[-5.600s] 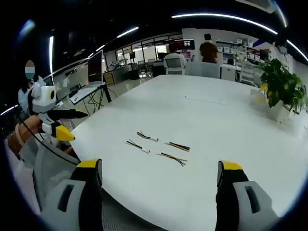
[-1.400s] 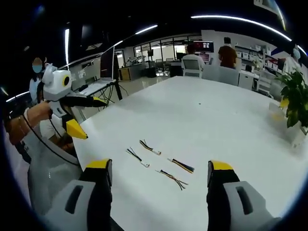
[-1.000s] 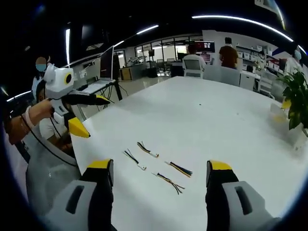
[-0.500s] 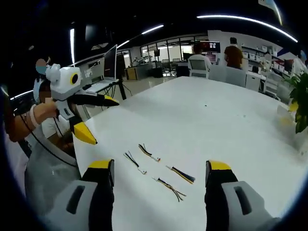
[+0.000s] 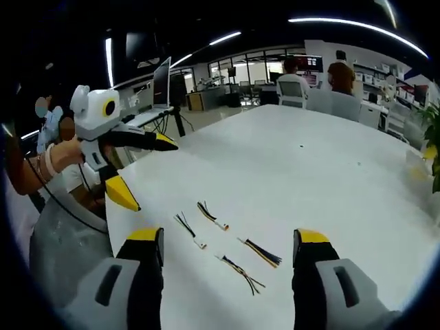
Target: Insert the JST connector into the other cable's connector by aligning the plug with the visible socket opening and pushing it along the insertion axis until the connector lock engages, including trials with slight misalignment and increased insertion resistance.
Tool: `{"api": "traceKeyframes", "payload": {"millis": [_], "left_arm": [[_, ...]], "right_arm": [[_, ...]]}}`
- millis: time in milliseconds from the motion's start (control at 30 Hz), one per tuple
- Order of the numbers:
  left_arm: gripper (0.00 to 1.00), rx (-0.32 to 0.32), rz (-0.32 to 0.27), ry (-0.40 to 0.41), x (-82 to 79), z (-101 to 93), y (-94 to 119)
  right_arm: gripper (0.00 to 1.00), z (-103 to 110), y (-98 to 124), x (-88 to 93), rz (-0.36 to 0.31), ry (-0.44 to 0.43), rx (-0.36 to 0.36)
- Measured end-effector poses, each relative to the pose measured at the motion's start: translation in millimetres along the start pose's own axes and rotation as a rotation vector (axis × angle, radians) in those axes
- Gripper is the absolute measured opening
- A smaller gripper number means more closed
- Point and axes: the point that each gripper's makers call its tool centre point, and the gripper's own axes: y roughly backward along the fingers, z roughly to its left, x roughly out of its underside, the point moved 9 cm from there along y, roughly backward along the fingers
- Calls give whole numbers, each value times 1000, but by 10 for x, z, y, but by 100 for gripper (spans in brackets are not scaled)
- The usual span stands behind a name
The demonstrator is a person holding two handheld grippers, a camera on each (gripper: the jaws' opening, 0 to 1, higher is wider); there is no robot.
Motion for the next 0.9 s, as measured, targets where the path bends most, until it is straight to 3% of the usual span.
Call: {"api": "traceKeyframes", "payload": {"millis": [900], "left_arm": [[91,-19,50,-4,104,162,-198]], "right_arm": [[70,-174,-204,96,41,20,-21]]}}
